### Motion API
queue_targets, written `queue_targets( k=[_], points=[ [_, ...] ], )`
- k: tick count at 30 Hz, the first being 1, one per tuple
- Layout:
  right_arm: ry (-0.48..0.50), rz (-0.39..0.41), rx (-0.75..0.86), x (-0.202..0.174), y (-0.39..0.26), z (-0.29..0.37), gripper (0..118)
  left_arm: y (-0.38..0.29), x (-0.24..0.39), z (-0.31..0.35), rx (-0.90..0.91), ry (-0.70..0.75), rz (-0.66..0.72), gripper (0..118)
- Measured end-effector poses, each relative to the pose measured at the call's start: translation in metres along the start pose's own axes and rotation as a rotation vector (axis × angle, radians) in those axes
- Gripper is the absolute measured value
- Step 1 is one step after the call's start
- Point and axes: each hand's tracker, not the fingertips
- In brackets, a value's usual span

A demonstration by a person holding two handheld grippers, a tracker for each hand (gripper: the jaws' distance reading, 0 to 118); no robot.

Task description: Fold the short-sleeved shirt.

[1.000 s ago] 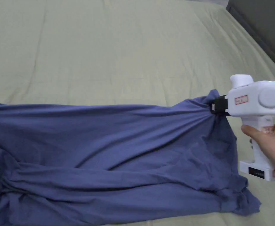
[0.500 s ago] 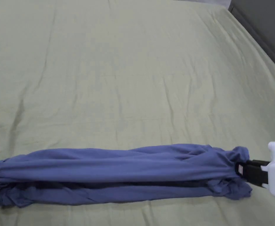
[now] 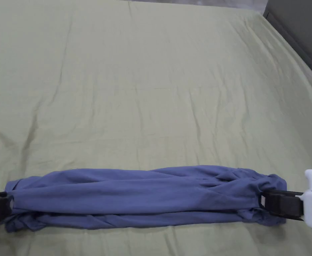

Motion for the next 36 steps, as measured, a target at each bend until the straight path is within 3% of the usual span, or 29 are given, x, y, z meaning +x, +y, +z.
queue_targets(
  k=[2, 6, 7, 8, 9, 10, 12, 13, 17, 21, 23, 24, 25, 26, 30, 33, 36],
  points=[
    [-0.002, -0.022, 0.069, -0.006, -0.002, 0.028, 108, -0.003, 0.002, 0.031, 0.103, 0.045, 0.0, 81],
    [-0.065, 0.061, 0.23, -0.038, 0.0, 0.073, 107, -0.005, 0.02, 0.097, 0.324, 0.097, -0.054, 81],
    [-0.082, 0.076, 0.276, -0.048, -0.001, 0.082, 99, -0.006, 0.026, 0.113, 0.376, 0.085, -0.068, 79],
    [-0.084, 0.092, 0.309, -0.056, -0.001, 0.089, 79, -0.009, 0.031, 0.124, 0.427, 0.065, -0.08, 66],
    [-0.073, 0.115, 0.326, -0.064, -0.002, 0.093, 38, -0.009, 0.038, 0.133, 0.466, 0.078, -0.08, 21],
    [-0.075, 0.125, 0.33, -0.068, -0.002, 0.093, 2, -0.007, 0.042, 0.136, 0.459, 0.078, -0.1, 0],
    [-0.1, 0.123, 0.395, -0.075, -0.004, 0.095, 2, -0.005, 0.043, 0.137, 0.473, 0.083, -0.107, 0],
    [-0.084, 0.133, 0.36, -0.077, 0.0, 0.095, 2, 0.001, 0.041, 0.134, 0.401, 0.034, -0.118, 0],
    [-0.042, 0.124, 0.346, -0.077, 0.003, 0.092, 2, 0.0, 0.034, 0.115, 0.392, 0.001, -0.102, 0],
    [0.0, 0.122, 0.329, -0.081, 0.004, 0.089, 2, -0.001, 0.006, 0.096, 0.308, -0.237, 0.035, 0],
    [0.018, 0.131, 0.316, -0.087, 0.0, 0.085, 2, -0.003, -0.021, 0.072, 0.232, -0.476, 0.219, 0],
    [0.024, 0.135, 0.31, -0.089, 0.0, 0.083, 2, -0.004, -0.039, 0.053, 0.172, -0.624, 0.318, 18],
    [0.033, 0.14, 0.301, -0.093, -0.003, 0.08, 2, -0.008, -0.05, 0.031, 0.092, -0.686, 0.401, 71],
    [0.04, 0.142, 0.291, -0.096, -0.004, 0.077, 2, -0.014, -0.058, 0.016, 0.069, -0.681, 0.409, 97],
    [0.064, 0.144, 0.254, -0.105, -0.008, 0.063, 2, -0.025, -0.077, -0.029, -0.027, -0.547, 0.436, 97],
    [0.072, 0.147, 0.227, -0.111, -0.007, 0.052, 2, -0.034, -0.065, -0.061, -0.082, -0.632, 0.516, 97],
    [0.089, 0.136, 0.207, -0.115, -0.008, 0.042, 2, -0.03, -0.034, -0.091, -0.138, -0.586, 0.43, 101]
  ],
)
